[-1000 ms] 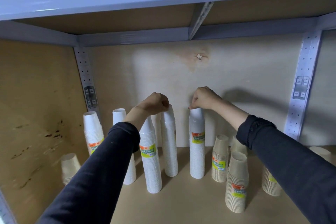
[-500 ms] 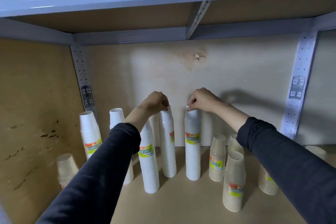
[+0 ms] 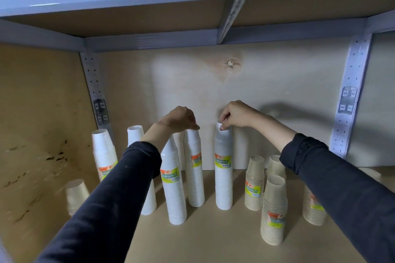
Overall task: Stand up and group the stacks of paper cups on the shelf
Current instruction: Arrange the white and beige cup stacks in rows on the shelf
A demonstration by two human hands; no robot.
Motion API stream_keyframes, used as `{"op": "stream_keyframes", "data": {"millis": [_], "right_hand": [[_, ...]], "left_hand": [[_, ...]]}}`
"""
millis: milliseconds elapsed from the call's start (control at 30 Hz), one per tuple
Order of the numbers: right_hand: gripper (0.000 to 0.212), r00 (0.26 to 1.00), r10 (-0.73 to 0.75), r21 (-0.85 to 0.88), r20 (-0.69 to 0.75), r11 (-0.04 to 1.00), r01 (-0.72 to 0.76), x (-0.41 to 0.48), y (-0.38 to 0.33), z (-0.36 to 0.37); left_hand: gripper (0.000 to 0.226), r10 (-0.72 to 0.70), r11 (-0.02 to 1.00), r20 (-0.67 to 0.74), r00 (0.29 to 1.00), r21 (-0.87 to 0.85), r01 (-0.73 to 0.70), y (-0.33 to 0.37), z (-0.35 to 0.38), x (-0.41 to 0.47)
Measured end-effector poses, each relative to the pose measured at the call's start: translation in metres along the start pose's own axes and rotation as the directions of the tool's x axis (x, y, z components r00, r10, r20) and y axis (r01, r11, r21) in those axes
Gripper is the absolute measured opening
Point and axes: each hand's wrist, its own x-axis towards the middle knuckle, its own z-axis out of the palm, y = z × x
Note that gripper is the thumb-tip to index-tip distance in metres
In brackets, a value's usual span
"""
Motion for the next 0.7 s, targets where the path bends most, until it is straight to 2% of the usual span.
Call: {"op": "stream_keyframes", "data": {"millis": [100,133,167,200,267,300,700], "right_hand": [[0.005,1.0,-0.006,-0.031,0.028,0.999,0.007,0.001,0.0,0.002],[0.015,1.0,-0.013,-0.028,0.018,1.0,0.014,0.0,0.0,0.003],[0.014,1.0,-0.01,-0.024,0.018,1.0,0.011,0.002,0.002,0.005],[0.003,1.0,-0.029,-0.018,-0.005,0.999,0.029,0.002,0.002,0.006],[0.025,1.0,-0.029,-0.007,-0.013,1.0,0.029,0.003,0.002,0.006],[0.028,0.999,-0.032,-0.002,-0.01,0.999,0.032,0.004,0.004,0.005],[0.031,0.999,-0.043,-0.014,-0.02,0.999,0.043,0.002,0.009,0.003]], "left_hand": [[0.028,-0.009,0.999,-0.025,1.0,0.038,0.01,0.007,0.006,0.004],[0.025,-0.01,0.999,-0.035,0.999,0.043,0.011,0.008,0.006,0.004],[0.023,-0.008,0.999,-0.041,0.999,0.041,0.009,0.009,0.007,0.005],[0.022,-0.001,0.999,-0.042,0.999,0.035,0.002,0.009,0.006,0.005],[0.022,0.021,1.0,-0.043,0.999,0.017,-0.021,0.009,0.005,0.004],[0.022,0.03,1.0,-0.043,0.999,0.007,-0.03,0.009,0.004,0.003],[0.02,0.044,0.997,-0.022,0.999,-0.06,-0.045,0.008,0.003,0.001]]}}
